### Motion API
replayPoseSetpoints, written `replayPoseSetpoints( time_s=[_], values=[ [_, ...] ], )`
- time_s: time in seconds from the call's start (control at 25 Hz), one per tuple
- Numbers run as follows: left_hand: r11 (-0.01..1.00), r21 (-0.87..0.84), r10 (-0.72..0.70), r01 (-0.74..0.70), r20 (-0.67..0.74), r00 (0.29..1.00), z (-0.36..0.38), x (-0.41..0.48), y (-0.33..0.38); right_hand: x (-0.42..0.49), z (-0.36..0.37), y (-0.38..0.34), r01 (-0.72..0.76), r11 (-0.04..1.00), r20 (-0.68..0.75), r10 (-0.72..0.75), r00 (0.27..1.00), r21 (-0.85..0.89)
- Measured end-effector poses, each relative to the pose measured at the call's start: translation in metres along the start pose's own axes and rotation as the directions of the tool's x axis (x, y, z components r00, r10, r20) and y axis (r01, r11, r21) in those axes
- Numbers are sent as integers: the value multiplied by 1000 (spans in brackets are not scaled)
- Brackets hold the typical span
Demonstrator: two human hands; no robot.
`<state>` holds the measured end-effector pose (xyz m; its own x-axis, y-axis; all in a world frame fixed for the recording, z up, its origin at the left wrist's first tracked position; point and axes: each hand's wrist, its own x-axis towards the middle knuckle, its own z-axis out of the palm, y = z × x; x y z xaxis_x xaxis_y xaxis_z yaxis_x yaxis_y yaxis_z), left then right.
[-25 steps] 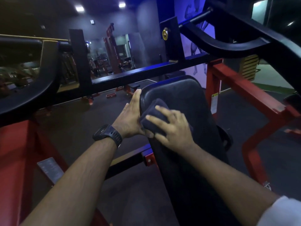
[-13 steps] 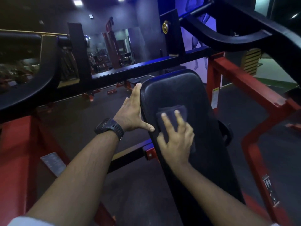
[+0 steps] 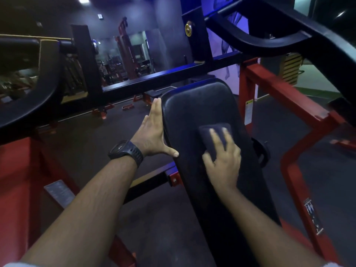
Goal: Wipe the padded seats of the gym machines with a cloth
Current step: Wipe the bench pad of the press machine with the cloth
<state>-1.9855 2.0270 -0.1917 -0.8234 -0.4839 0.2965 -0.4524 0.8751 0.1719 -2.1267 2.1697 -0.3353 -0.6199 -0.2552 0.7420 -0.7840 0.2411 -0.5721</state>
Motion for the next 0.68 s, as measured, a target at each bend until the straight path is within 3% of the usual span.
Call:
replayPoseSetpoints(
  time_s=[0.04, 0.08, 0.12, 0.16, 0.2, 0.24, 0.28, 0.32, 0.36, 0.4, 0.48, 0.52, 0.56, 0.6, 0.64, 0.68],
  values=[
    [1000, -3, -11, 11, 2, 1000, 0, 0, 0, -16, 3, -8, -216, 975, -30, 217, 976, 46],
    [1000, 1, -14, 14, 4, 1000, 0, -1, 2, -35, 9, -10, -99, 995, -28, 98, 995, -6],
    [1000, 10, -13, 13, 4, 1000, 0, -1, 5, -46, 5, -5, 296, 953, 47, -293, 955, -64],
    [1000, 21, -15, 15, -4, 1000, 0, -1, 6, -46, -1, 12, 642, 764, 164, -627, 762, -61],
    [999, 27, -24, 25, -15, 1000, 0, -1, 7, -35, -6, 27, 766, 641, 220, -743, 632, -36],
    [999, 29, -36, 36, -16, 999, 0, -1, 7, -26, -7, 31, 719, 694, 229, -693, 683, -42],
    [999, 27, -43, 44, -13, 999, 1, -2, 8, -20, -7, 22, 509, 860, 169, -495, 852, -46],
    [998, 18, -52, 53, -12, 999, 4, -4, 8, -23, -5, 3, 140, 990, 95, -140, 986, 11],
    [998, 0, -60, 60, -10, 998, 6, -7, 9, -35, 3, -17, -126, 991, 38, 124, 992, 42],
    [998, -25, -65, 65, -5, 998, 8, -9, 9, -46, 9, -30, -142, 990, 11, 142, 990, 1],
    [995, -66, -75, 76, 13, 997, 10, -11, 11, -45, 7, -17, 246, 967, 92, -240, 966, -62],
    [994, -74, -81, 83, 26, 996, 10, -11, 12, -31, 6, -5, 302, 952, 102, -297, 950, -47],
    [993, -83, -84, 87, 39, 996, 9, -11, 13, -11, 4, -1, 161, 987, 72, -160, 985, -6],
    [992, -90, -84, 88, 53, 995, 8, -9, 12, 6, 3, -7, -112, 992, 21, 111, 994, 52],
    [992, -89, -83, 88, 65, 994, 6, -8, 12, 13, 3, -24, -349, 931, 1, 351, 936, 111],
    [993, -77, -84, 90, 77, 994, 6, -8, 13, 14, 4, -39, -373, 925, -7, 374, 927, 77]
  ],
)
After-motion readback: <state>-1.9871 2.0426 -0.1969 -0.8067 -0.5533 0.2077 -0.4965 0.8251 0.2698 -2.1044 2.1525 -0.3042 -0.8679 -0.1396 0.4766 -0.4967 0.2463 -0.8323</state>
